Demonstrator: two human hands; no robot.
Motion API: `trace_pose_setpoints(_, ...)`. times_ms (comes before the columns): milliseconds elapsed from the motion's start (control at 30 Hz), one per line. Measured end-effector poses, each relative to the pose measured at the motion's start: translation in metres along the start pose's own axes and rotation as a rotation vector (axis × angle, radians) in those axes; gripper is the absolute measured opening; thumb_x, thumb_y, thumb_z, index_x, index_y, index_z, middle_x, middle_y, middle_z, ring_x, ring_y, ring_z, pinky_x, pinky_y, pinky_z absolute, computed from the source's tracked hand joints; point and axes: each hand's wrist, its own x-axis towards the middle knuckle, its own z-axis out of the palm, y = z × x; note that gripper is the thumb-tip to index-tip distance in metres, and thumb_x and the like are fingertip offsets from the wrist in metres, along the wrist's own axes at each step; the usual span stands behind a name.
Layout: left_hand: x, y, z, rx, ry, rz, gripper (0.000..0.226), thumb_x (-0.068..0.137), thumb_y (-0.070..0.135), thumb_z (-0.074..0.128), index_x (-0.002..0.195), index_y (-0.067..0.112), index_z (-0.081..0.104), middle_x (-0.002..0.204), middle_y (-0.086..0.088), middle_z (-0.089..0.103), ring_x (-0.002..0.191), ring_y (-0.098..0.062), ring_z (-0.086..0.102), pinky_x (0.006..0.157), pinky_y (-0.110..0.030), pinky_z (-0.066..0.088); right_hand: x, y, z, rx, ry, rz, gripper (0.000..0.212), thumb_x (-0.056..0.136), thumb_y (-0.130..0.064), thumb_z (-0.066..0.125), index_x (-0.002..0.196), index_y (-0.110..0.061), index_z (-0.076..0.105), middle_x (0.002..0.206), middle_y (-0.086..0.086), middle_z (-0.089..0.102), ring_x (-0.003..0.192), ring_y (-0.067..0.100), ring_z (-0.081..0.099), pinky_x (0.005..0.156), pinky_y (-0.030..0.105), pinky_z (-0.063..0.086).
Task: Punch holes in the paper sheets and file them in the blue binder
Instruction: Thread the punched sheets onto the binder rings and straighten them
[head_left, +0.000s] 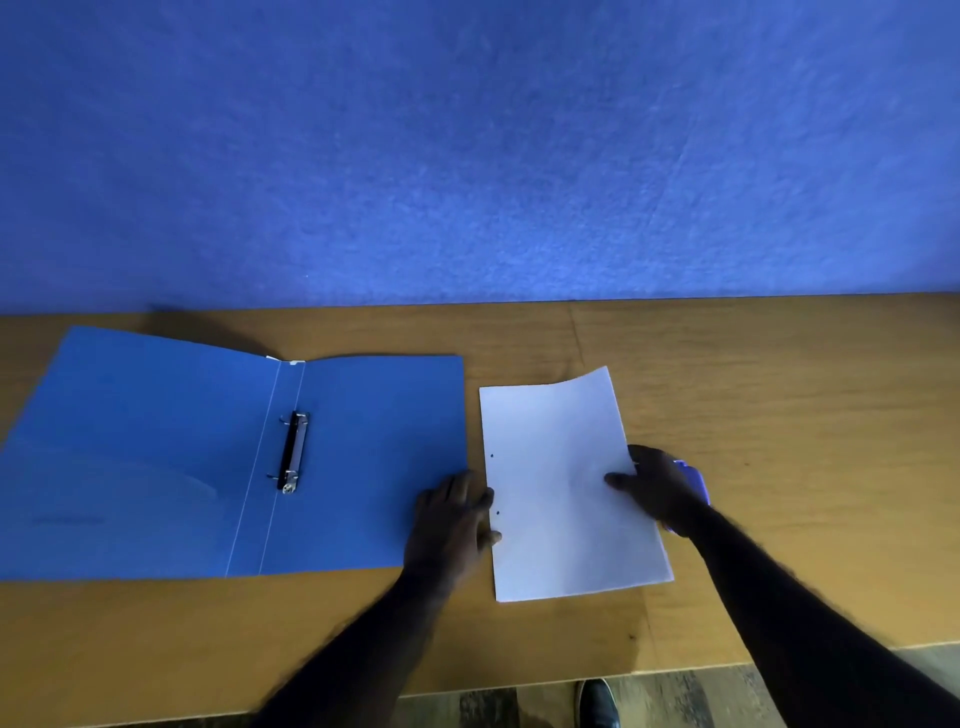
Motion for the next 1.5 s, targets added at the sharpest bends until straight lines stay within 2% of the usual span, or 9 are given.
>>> trace_pose_setpoints(167, -0.003, -0.002, 0.004, -0.026, 0.002, 0.017, 0.06, 0.087, 0.056, 0.053, 0.14, 0.029, 0.043, 0.153, -0.005, 0.031, 0.141, -0.027, 0.027, 0.11, -0.046, 0.028, -0.002, 0.0, 0.004, -0.152, 0.048, -0.052, 0.024, 0.091, -0.011, 0.061, 0.114, -0.013, 0.064, 0.105, 0.004, 0.07, 0.089, 0.018, 0.066, 0.077, 0.034, 0.054)
trace_pose_setpoints(300, -0.009, -0.011, 0.003, -0.301, 0.069, -0.014, 0.061, 0.091, 0.049, 0.053, 0.146, 0.034, 0.033, 0.159, 0.0, 0.024, 0.144, -0.02, 0.025, 0.113, -0.036, 0.026, -0.006, -0.01, -0.001, -0.271, 0.078, -0.123, 0.03, 0.092, -0.012, 0.057, 0.122, -0.013, 0.061, 0.108, 0.003, 0.067, 0.093, 0.021, 0.061, 0.08, 0.033, 0.048)
trace_pose_setpoints(500, -0.014, -0.033, -0.014, -0.577, 0.187, -0.056, 0.054, 0.096, 0.039, 0.053, 0.145, 0.022, 0.04, 0.157, 0.002, 0.028, 0.146, -0.013, 0.023, 0.114, -0.029, 0.03, -0.015, -0.04, -0.01, 0.071, 0.131, -0.216, 0.026, 0.087, 0.007, 0.061, 0.11, -0.003, 0.066, 0.094, 0.009, 0.07, 0.08, 0.021, 0.061, 0.069, 0.032, 0.05)
trace_pose_setpoints(667, -0.019, -0.06, -0.032, -0.641, 0.252, -0.127, 0.049, 0.097, 0.038, 0.051, 0.142, 0.022, 0.044, 0.152, 0.005, 0.036, 0.142, -0.01, 0.029, 0.113, -0.029, 0.032, -0.015, -0.079, 0.003, 0.255, 0.06, -0.253, 0.019, 0.089, 0.007, 0.06, 0.105, -0.001, 0.066, 0.092, 0.016, 0.067, 0.081, 0.024, 0.056, 0.075, 0.041, 0.045)
trace_pose_setpoints(800, -0.036, -0.099, -0.045, -0.649, 0.431, -0.212, 0.037, 0.093, 0.028, 0.06, 0.128, 0.014, 0.058, 0.131, -0.001, 0.056, 0.124, -0.014, 0.051, 0.103, -0.031, 0.044, -0.007, -0.114, 0.043, 0.248, 0.006, -0.29, 0.02, 0.089, 0.007, 0.06, 0.104, -0.005, 0.067, 0.09, 0.012, 0.067, 0.079, 0.021, 0.057, 0.072, 0.036, 0.045)
trace_pose_setpoints(933, -0.054, -0.155, -0.059, -0.619, 0.612, -0.469, 0.017, 0.091, 0.021, 0.064, 0.104, 0.012, 0.068, 0.096, -0.005, 0.064, 0.087, -0.021, 0.064, 0.076, -0.033, 0.052, 0.0, -0.142, 0.097, 0.198, -0.039, -0.318, 0.021, 0.089, 0.003, 0.061, 0.105, -0.01, 0.067, 0.088, -0.002, 0.071, 0.068, 0.006, 0.064, 0.057, 0.019, 0.053)
trace_pose_setpoints(1033, -0.054, -0.195, -0.071, -0.663, 0.665, -0.681, 0.014, 0.09, 0.024, 0.061, 0.094, 0.014, 0.07, 0.088, -0.002, 0.066, 0.074, -0.017, 0.061, 0.069, -0.026, 0.042, -0.002, -0.158, 0.137, 0.184, -0.065, -0.326, 0.023, 0.088, 0.002, 0.061, 0.107, -0.009, 0.066, 0.095, 0.004, 0.071, 0.077, 0.015, 0.064, 0.067, 0.03, 0.053)
trace_pose_setpoints(1267, -0.017, -0.234, -0.09, -0.877, 0.401, -0.923, 0.045, 0.084, 0.036, 0.057, 0.045, 0.016, 0.045, 0.044, 0.005, 0.043, 0.05, -0.018, 0.046, 0.047, -0.021, 0.033, -0.003, -0.166, 0.199, 0.149, -0.083, -0.285, 0.024, 0.087, 0.001, 0.061, 0.11, -0.004, 0.065, 0.106, 0.013, 0.07, 0.093, 0.029, 0.066, 0.079, 0.041, 0.055)
trace_pose_setpoints(1500, 0.015, -0.232, -0.082, -0.999, 0.243, -0.992, 0.035, 0.074, 0.041, 0.071, 0.061, 0.01, 0.066, 0.06, -0.002, 0.062, 0.063, -0.02, 0.06, 0.062, -0.028, 0.05, 0.0, -0.153, 0.207, 0.107, -0.042, -0.241, 0.023, 0.089, -0.004, 0.06, 0.111, -0.007, 0.064, 0.107, 0.012, 0.07, 0.095, 0.029, 0.067, 0.085, 0.048, 0.057)
